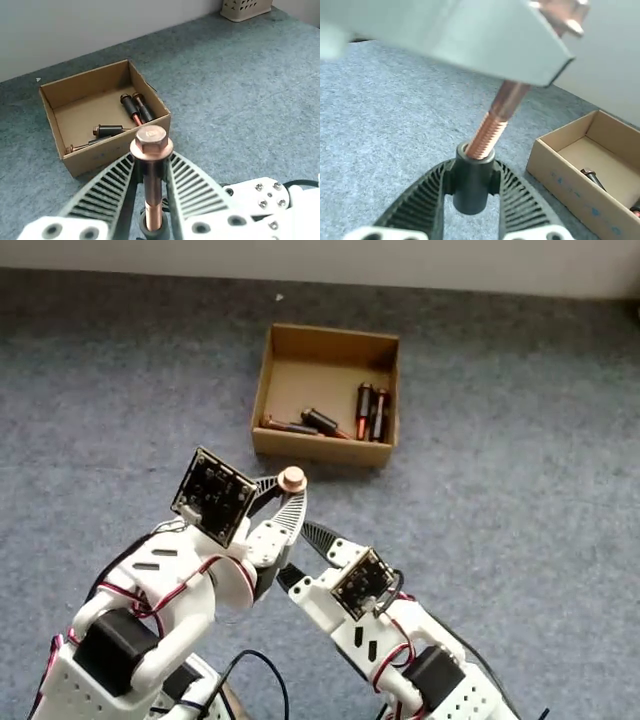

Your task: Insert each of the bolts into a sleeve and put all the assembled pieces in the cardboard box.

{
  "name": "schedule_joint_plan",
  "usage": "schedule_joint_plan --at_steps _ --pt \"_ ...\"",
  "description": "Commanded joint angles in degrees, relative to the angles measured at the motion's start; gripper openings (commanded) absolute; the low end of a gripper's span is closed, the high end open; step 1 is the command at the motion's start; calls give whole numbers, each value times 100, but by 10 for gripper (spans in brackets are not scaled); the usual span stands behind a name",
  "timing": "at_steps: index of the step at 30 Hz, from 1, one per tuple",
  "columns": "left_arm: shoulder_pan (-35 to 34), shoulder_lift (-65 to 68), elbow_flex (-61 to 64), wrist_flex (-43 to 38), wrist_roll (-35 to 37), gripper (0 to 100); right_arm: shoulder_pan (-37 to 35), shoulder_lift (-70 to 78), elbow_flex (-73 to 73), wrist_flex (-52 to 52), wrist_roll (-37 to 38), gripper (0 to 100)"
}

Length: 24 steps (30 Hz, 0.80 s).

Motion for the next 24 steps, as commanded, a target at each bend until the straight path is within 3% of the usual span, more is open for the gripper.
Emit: schedule_joint_plan --at_steps 1,12,24 --pt "48 -57 -22 -105 35 5 110 -110 637 -171 35 5" --pt "40 -57 -13 325 -598 7 400 -110 611 -171 35 5" --pt "-338 -602 -4 510 -633 6 462 -110 620 -163 35 5"
